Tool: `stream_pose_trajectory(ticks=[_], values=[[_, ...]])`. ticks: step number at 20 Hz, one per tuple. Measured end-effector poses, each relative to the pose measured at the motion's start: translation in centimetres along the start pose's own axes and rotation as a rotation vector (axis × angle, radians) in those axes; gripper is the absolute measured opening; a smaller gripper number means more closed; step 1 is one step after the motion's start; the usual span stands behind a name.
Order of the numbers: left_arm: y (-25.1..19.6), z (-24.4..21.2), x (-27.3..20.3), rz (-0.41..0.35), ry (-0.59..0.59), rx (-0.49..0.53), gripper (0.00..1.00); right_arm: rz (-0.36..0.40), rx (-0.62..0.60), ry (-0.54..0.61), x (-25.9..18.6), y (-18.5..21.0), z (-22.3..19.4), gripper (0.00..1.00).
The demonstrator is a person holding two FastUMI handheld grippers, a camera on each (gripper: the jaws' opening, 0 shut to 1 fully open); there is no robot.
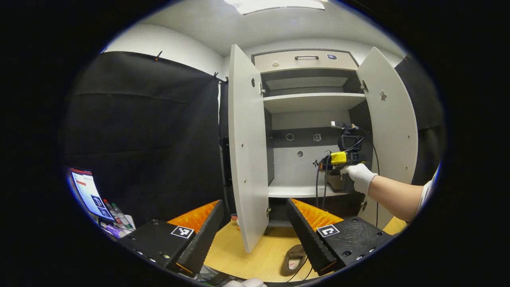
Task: Grab one shoe with the right hand and put it into the shoe cabinet, grab the other shoe with the left hand and put it into the shoe cabinet; then close the right door with the right hand and the left door with the left hand.
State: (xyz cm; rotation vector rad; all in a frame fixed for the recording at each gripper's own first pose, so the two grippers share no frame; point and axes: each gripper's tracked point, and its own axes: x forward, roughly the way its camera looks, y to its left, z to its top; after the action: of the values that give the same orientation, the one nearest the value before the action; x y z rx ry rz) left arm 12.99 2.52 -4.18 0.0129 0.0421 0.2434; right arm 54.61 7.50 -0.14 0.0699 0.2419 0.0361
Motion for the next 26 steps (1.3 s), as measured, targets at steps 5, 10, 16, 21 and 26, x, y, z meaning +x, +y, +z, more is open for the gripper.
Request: stream_pose_trajectory(ticks=[5,10,16,21,26], values=[[1.7,-0.3,-0.4,-0.092,0.003,-0.021,0.96,0.010,-0.018,-0.146,-11.0,1.0,1.8,0.99],[2.7,-1.4,-0.7,-0.199,0.016,-0.042,0.96,0.011,-0.009,-0.254,-22.4,1.0,-0.9,0.99],[3.1,-4.3,-0.4,-0.282,0.048,-0.013,0.96,-0.102,-0.050,-0.278,-33.0,-2.5,-10.1,0.99],[2.9,-5.3,-0.8,-0.320,0.059,-0.016,0.96,-0.158,-0.022,-0.232,-39.2,-4.9,-16.3,0.99],[-0.5,-8.1,-0.3,-0.384,0.109,-0.019,0.96,-0.204,0.012,-0.224,-40.9,-7.0,-15.7,0.99]])
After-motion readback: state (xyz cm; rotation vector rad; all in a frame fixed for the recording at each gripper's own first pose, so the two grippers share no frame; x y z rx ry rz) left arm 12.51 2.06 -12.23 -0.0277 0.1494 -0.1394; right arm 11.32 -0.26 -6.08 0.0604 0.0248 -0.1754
